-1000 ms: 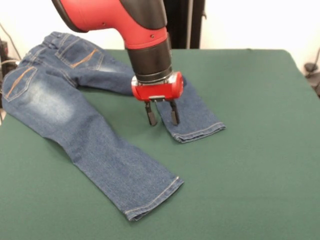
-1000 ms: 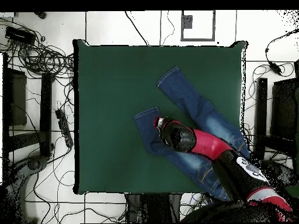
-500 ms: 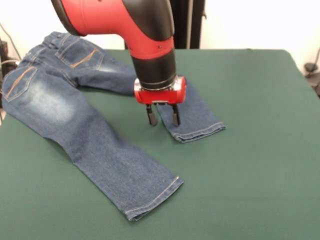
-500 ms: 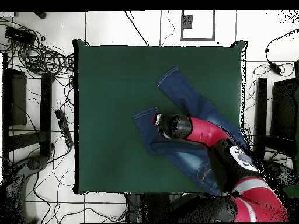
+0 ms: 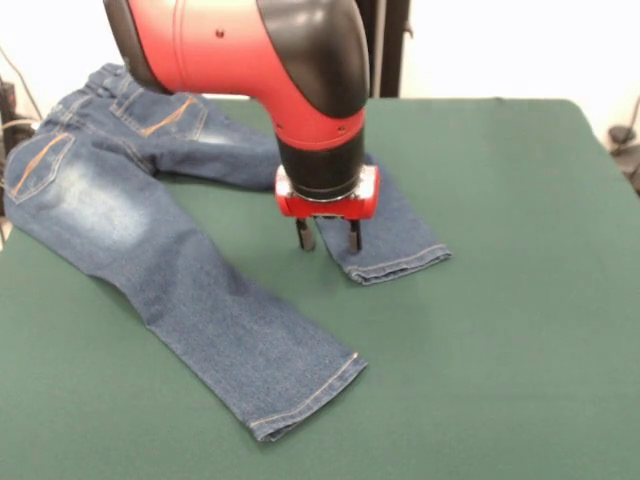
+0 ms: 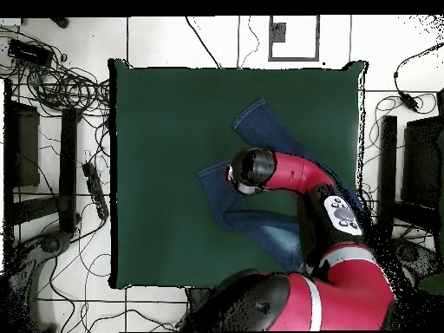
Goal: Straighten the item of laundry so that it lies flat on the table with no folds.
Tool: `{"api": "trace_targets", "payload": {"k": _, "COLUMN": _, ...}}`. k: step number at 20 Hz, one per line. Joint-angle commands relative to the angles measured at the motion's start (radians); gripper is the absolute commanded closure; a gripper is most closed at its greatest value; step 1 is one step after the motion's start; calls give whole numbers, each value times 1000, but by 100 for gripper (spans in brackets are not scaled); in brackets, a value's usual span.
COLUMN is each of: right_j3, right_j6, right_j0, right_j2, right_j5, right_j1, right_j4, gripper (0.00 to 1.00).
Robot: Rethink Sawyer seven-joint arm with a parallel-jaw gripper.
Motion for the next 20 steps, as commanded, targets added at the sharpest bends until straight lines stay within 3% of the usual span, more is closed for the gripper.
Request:
{"api": "trace_targets", "payload": {"k": 1, "right_j3": 76, "right_j6": 82, "right_j0": 27, "right_j2": 28, "right_j5": 86, "right_j1": 206, "right_j4": 11, "gripper": 0}}
{"api": "trace_targets", "payload": {"k": 3, "right_j3": 79, "right_j6": 82, "right_j0": 22, "right_j2": 32, "right_j5": 83, "right_j1": 206, "right_j4": 19, "gripper": 0}}
{"api": "trace_targets", "payload": {"k": 4, "right_j3": 80, "right_j6": 82, "right_j0": 20, "right_j2": 34, "right_j5": 82, "right_j1": 206, "right_j4": 23, "gripper": 100}}
{"api": "trace_targets", "payload": {"k": 17, "right_j3": 91, "right_j6": 58, "right_j0": 20, "right_j2": 30, "right_j5": 95, "right_j1": 200, "right_j4": 40, "gripper": 100}}
{"api": "trace_targets", "payload": {"k": 20, "right_j3": 106, "right_j6": 34, "right_j0": 13, "right_j2": 40, "right_j5": -11, "right_j1": 170, "right_j4": 4, "gripper": 100}}
